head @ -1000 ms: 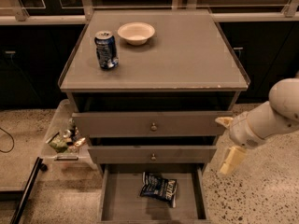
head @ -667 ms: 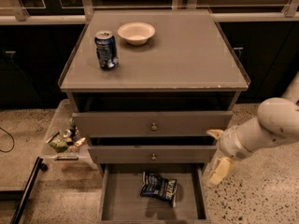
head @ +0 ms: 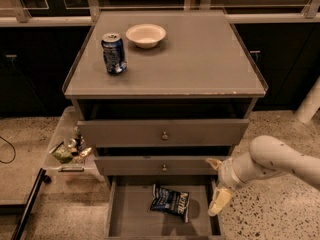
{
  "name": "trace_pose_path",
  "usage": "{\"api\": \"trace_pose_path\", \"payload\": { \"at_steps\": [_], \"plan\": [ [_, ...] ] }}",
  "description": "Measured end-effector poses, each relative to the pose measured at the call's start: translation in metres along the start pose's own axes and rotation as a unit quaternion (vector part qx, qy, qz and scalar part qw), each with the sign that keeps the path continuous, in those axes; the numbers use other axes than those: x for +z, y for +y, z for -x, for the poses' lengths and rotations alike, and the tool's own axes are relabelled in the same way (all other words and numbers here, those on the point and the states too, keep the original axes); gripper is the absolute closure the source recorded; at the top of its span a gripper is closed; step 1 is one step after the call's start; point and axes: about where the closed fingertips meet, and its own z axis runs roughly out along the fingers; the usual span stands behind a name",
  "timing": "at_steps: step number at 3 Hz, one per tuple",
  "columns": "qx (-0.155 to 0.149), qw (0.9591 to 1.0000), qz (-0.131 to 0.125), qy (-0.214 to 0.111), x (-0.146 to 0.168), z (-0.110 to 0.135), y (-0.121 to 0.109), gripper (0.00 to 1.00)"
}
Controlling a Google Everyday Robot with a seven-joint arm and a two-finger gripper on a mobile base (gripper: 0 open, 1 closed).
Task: Pick blue chip bag from bottom drawer and place on counter
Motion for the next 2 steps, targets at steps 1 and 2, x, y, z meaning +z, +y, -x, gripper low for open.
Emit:
{"api": "trace_pose_path", "payload": {
  "at_steps": [1, 2],
  "plan": [
    [-0.003, 0.9995, -0.019, -0.025, 0.0709, -0.0433, -0.0228, 0.00],
    [-0.002, 0.9993, -0.025, -0.027, 0.0751, -0.0429, -0.0217, 0.00]
  ]
}}
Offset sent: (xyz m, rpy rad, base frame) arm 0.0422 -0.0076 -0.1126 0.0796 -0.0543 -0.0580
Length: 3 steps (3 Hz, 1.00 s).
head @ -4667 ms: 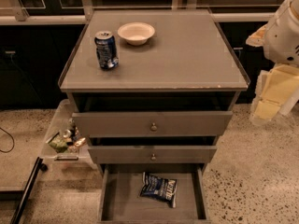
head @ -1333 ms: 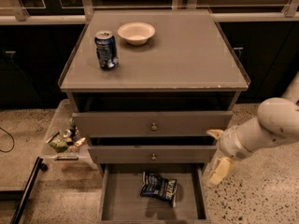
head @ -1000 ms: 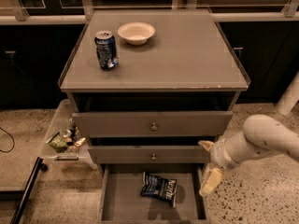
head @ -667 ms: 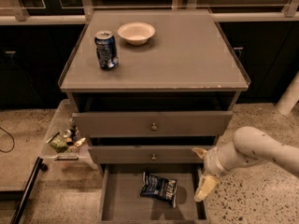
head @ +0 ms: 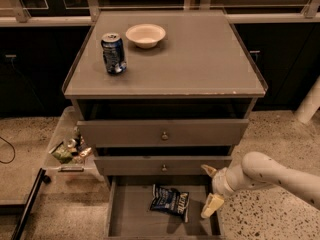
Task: Pick blue chip bag from bottom drawer and place on counter
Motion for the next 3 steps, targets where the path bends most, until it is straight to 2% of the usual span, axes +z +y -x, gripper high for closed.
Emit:
{"api": "trace_pose_path", "payload": {
  "at_steps": [1, 3],
  "plan": [
    [0.018, 0.9998, -0.009, -0.004, 0.042, -0.015, -0.005, 0.00],
    [0.036, 0.9968, -0.046, -0.054, 0.116, -0.057, -0.027, 0.00]
  ]
}}
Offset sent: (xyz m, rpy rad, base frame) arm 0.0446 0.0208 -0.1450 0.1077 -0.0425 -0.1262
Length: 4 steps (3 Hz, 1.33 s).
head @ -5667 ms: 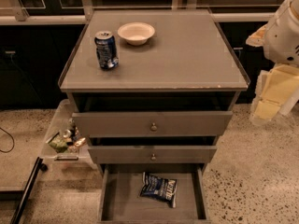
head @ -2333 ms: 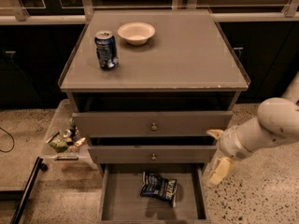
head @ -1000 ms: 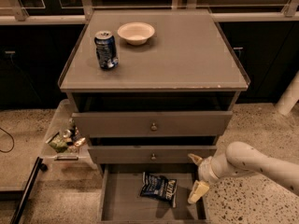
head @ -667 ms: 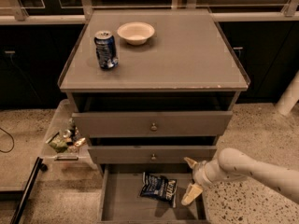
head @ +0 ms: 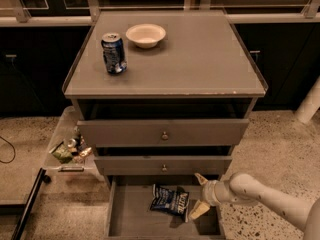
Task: Pick blue chip bag from bottom drawer and place on counter
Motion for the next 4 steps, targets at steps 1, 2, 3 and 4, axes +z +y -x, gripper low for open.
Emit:
{"api": "trace_pose_path", "payload": {
  "at_steps": [1, 2, 3, 4],
  "plan": [
    [0.004, 0.9996, -0.007, -0.029, 0.020, -0.027, -0.006, 0.00],
    [0.004, 0.9995, -0.009, -0.029, 0.023, -0.028, -0.008, 0.00],
    [0.001, 0.9994, -0.018, -0.029, 0.024, -0.027, -0.007, 0.00],
    [0.015, 0.9986, -0.025, -0.044, 0.052, -0.029, -0.006, 0.00]
  ]
}}
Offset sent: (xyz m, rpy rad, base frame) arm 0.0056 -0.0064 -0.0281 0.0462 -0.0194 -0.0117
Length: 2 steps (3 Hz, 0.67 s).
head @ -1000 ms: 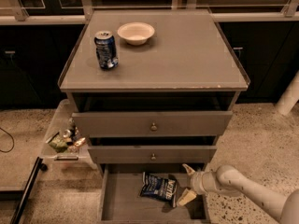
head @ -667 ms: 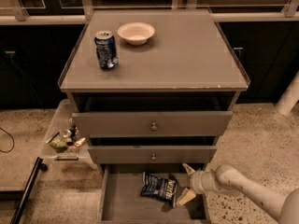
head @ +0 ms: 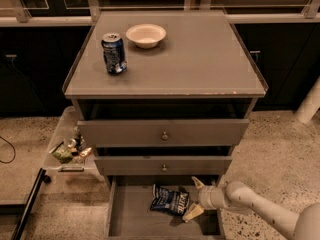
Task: Pick blue chip bag from bottom drawer and place on counter
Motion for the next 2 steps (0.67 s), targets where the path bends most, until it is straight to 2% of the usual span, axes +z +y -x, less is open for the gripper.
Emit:
{"api": "trace_pose_path", "payload": {
  "at_steps": [2],
  "plan": [
    [0.022, 0.9980, 0.029, -0.051, 0.068, -0.016, 0.013, 0.00]
  ]
}}
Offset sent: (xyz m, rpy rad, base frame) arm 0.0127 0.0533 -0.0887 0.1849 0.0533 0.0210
